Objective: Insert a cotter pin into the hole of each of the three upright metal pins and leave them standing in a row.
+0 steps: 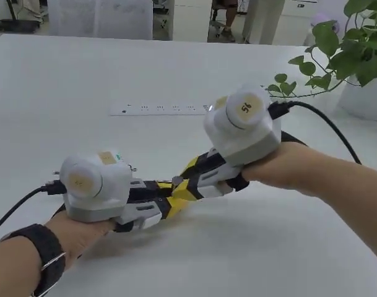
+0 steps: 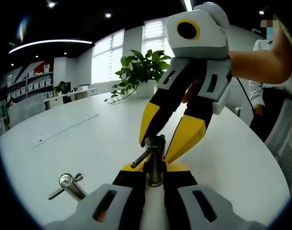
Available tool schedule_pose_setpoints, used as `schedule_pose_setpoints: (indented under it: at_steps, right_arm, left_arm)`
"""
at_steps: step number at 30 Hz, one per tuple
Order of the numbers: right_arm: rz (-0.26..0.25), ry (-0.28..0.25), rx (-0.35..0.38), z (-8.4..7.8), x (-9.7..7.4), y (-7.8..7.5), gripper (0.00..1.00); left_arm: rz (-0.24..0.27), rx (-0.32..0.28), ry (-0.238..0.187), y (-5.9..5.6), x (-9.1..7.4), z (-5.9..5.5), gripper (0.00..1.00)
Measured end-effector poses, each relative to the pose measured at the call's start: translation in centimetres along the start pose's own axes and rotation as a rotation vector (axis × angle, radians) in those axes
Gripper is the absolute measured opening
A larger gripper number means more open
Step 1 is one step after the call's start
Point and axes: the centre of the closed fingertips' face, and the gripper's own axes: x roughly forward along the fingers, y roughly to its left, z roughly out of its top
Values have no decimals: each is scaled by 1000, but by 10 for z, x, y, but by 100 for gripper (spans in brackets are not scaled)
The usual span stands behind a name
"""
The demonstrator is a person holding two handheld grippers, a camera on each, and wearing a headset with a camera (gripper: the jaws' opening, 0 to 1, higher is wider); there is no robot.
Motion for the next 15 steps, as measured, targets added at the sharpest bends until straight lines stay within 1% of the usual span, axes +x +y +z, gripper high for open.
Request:
schedule_pose_setpoints:
  at_steps: [2,4,5,7,15]
  right_arm:
    - [5,-10,8,2,1,0,20]
    - [-8,-17,-7,3,3,-3,19]
    - [1,-11,-6,2,4,-1,19]
    - [7,-18,-20,3,5,1,15]
    - [11,-25,-4,3,5,2,14]
  left_arm:
    - [-1,-5,0,0,0,0,11]
    - [-1,-9,-2,1,1,-1,11]
    - [-1,-10,-3,1,1,-1,11]
    - [-1,-13,-4,2,1,-1,11]
    - [-3,-42,-4,1,-1,-1,12]
